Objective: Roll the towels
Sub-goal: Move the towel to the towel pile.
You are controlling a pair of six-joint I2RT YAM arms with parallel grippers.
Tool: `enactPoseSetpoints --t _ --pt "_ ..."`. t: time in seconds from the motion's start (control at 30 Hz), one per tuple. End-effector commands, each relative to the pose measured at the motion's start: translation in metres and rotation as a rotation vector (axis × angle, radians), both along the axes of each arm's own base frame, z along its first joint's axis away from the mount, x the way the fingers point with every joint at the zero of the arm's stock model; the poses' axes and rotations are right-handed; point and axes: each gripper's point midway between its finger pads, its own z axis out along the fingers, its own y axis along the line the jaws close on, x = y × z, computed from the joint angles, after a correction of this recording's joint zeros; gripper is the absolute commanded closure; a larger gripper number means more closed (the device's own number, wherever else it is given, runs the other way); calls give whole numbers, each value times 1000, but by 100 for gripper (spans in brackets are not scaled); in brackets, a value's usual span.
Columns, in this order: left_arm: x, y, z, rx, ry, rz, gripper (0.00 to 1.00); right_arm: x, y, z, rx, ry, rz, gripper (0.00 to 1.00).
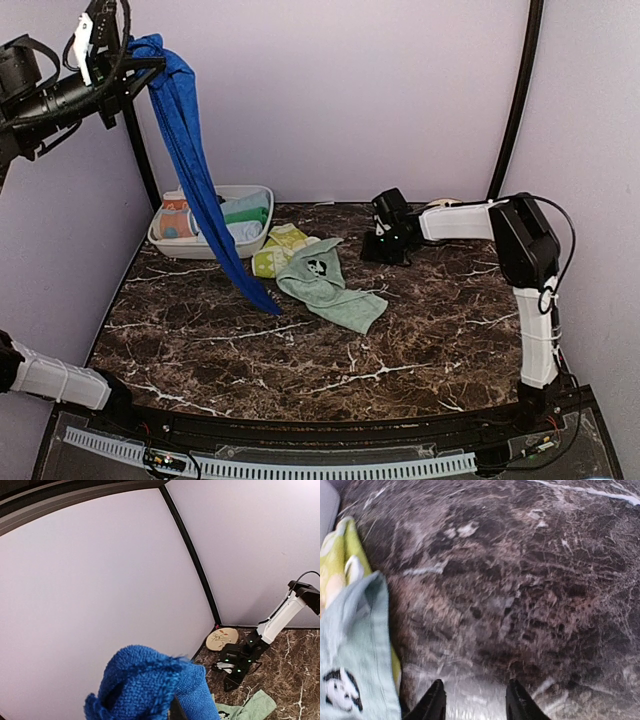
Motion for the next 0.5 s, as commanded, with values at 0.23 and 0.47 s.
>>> enactPoseSetpoints --t 0.23,0.47 --pt "-7 23 43 -58 -233 120 100 -126 83 84 134 -187 441 18" --pt "-20 27 45 -42 -235 111 100 -149 127 41 91 -95 525 22"
